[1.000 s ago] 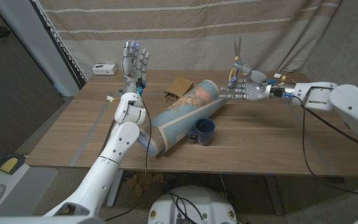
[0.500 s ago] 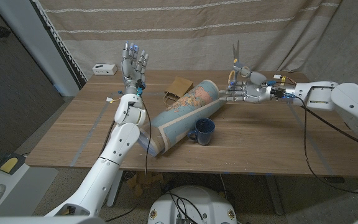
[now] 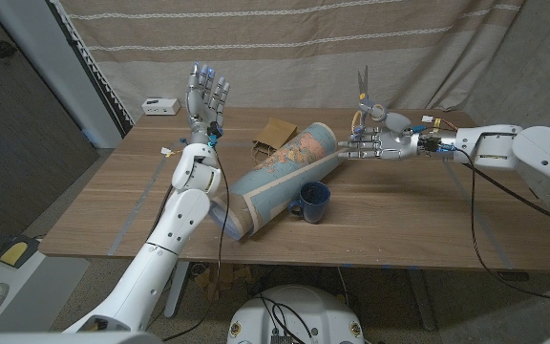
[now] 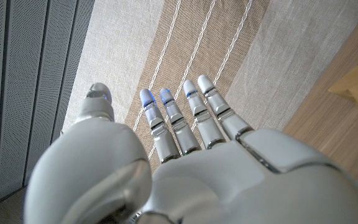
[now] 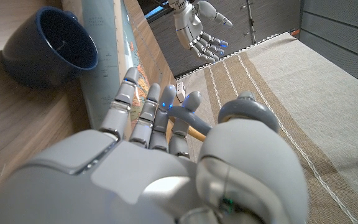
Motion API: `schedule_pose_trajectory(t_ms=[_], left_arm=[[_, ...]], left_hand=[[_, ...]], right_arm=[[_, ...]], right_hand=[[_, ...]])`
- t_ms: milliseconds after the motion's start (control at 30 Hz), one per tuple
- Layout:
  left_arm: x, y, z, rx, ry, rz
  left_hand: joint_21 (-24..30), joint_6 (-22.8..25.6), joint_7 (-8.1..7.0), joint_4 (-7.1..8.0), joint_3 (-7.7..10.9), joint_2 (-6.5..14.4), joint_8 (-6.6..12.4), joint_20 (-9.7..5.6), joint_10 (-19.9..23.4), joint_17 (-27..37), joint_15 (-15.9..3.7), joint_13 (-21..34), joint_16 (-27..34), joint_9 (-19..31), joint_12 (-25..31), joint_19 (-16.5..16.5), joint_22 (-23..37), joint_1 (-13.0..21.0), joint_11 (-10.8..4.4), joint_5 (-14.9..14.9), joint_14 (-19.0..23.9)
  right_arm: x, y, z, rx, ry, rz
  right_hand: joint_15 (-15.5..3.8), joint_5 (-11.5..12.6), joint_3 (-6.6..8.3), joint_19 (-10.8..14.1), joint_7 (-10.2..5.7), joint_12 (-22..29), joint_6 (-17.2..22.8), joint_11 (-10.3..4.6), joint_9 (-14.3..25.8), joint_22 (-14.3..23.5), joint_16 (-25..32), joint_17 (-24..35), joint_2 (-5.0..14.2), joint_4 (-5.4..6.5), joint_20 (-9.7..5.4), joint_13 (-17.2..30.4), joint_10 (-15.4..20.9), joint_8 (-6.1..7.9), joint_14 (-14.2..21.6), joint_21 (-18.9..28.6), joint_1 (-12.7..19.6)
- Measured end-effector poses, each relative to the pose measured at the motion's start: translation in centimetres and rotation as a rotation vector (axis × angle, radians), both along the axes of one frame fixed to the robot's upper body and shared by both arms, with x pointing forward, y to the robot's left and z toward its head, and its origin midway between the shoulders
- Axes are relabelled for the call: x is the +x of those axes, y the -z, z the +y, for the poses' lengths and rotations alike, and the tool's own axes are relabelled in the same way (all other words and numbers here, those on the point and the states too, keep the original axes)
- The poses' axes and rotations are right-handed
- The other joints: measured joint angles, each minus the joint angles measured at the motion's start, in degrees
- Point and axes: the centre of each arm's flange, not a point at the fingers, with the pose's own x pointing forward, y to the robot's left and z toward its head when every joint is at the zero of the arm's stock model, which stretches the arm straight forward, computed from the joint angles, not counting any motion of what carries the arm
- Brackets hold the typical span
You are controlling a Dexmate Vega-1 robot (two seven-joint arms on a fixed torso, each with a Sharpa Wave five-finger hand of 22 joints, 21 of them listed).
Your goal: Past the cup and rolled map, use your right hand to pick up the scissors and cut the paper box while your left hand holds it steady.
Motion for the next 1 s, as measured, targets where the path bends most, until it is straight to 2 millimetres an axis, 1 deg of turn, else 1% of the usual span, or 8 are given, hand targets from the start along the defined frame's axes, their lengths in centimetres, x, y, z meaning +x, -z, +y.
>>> schedule_pose_trajectory(t_ms=[167,300,333,400,500,567,933,1000], left_arm=[[-0.2,-0.2,0.4,0.023,-0.007,0.001],[-0.2,-0.3,0.6,0.038,-0.011,0.005],[-0.2,-0.5,1.1,0.050,-0.021,0.005],[-0.2,-0.4,1.1,0.055,-0.021,0.008],[-0.2,-0.7,1.9,0.079,-0.038,0.009],[-0.2,-0.8,2.1,0.087,-0.044,0.010],[-0.4,-1.7,3.6,0.137,-0.086,0.002],[-0.5,-1.9,3.9,0.152,-0.103,0.000]], left_hand=[[0.00,-1.96,0.91,0.10,-0.10,-0.30,-0.79,0.00,0.00,0.00,0.00,0.00,0.00,0.08,0.00,0.00,0.00,-0.30,0.00,0.00,0.00],[0.00,-2.63,1.46,0.24,-0.24,-0.61,-1.02,0.00,-0.55,0.00,0.00,0.00,0.00,0.07,-0.25,0.00,0.00,-0.61,0.54,0.00,0.00],[0.00,-2.88,1.38,0.24,-0.24,-0.61,-1.02,0.00,-0.68,0.00,0.00,0.00,0.00,0.07,-0.25,0.00,0.00,-0.61,0.67,0.00,0.00],[0.00,-3.17,1.49,0.24,-0.24,-0.61,-1.02,0.00,-0.74,0.00,0.00,0.00,0.00,0.07,-0.24,0.00,0.00,-0.61,0.73,0.00,0.00],[0.00,-3.26,1.58,0.24,-0.24,-0.41,-1.02,0.00,-0.74,0.00,0.00,0.00,0.00,0.07,-0.44,0.00,0.00,-0.80,0.73,0.00,0.00],[-0.25,-3.26,1.58,0.24,-0.24,-0.30,-1.02,0.00,-0.83,0.00,0.00,0.00,0.00,0.07,-0.45,0.00,0.00,-0.91,0.82,0.00,0.00],[-0.35,-3.49,1.81,0.24,-0.72,-0.61,-1.02,0.00,-1.04,0.00,-0.20,0.00,0.00,0.07,-0.45,0.00,0.00,-1.22,1.04,0.00,-0.20],[-0.34,-3.49,1.81,0.24,-0.72,-0.61,-1.02,0.00,-1.04,0.00,-0.15,0.00,0.00,0.07,-0.45,0.00,0.00,-1.22,1.04,0.00,-0.27]], right_arm=[[-0.1,0.1,0.0,-0.004,-0.001,0.007],[-0.2,0.0,-0.1,-0.010,-0.003,0.012],[-0.2,0.0,0.0,-0.012,-0.004,0.017],[-0.3,0.0,0.0,-0.014,-0.005,0.020],[-0.4,0.0,0.0,-0.018,-0.006,0.024],[-0.4,0.1,0.0,-0.020,-0.006,0.027],[-0.8,0.1,0.2,-0.027,-0.007,0.035],[-0.9,0.2,0.2,-0.029,-0.007,0.036]], right_hand=[[0.00,-0.24,0.00,0.00,0.00,-0.72,0.00,0.00,-0.01,0.00,-0.39,-0.22,0.00,0.00,0.00,-0.94,0.40,0.00,0.00,0.00,0.00],[0.00,-0.28,0.00,0.00,0.00,-1.28,0.00,0.20,-0.01,0.00,-0.39,-0.50,0.00,0.00,0.00,-1.94,0.61,0.00,0.00,0.00,0.00],[0.00,-0.28,0.00,0.00,0.00,-1.53,0.00,0.20,-0.01,0.00,-0.39,-0.56,0.00,0.00,0.00,-2.23,0.61,0.00,0.00,0.00,0.00],[0.00,-0.28,0.00,0.00,0.00,-1.70,0.00,0.18,-0.01,0.00,-0.80,-0.66,0.00,0.00,0.00,-2.73,0.63,0.00,0.00,0.00,0.00],[0.02,-0.28,0.00,0.00,0.02,-2.44,0.02,0.10,-0.01,0.00,-1.02,-0.82,0.22,0.00,0.00,-3.50,0.92,0.10,-0.02,-0.34,-0.22],[0.42,-0.28,0.00,0.00,0.02,-3.04,0.02,0.02,-0.02,0.00,-1.02,-1.06,0.22,0.00,0.00,-4.05,1.00,0.22,-0.02,-0.46,-0.22],[0.43,-0.28,0.00,-0.01,0.01,-5.42,0.01,0.64,-0.03,-0.29,-1.67,-1.88,0.05,0.00,0.00,-6.98,0.37,0.21,-0.04,-0.90,-1.31],[0.73,-0.28,0.00,-0.02,0.01,-5.60,0.01,0.64,0.01,-0.29,-1.67,-1.88,0.06,0.00,0.02,-7.30,0.37,0.21,-0.33,-0.90,-1.30]])
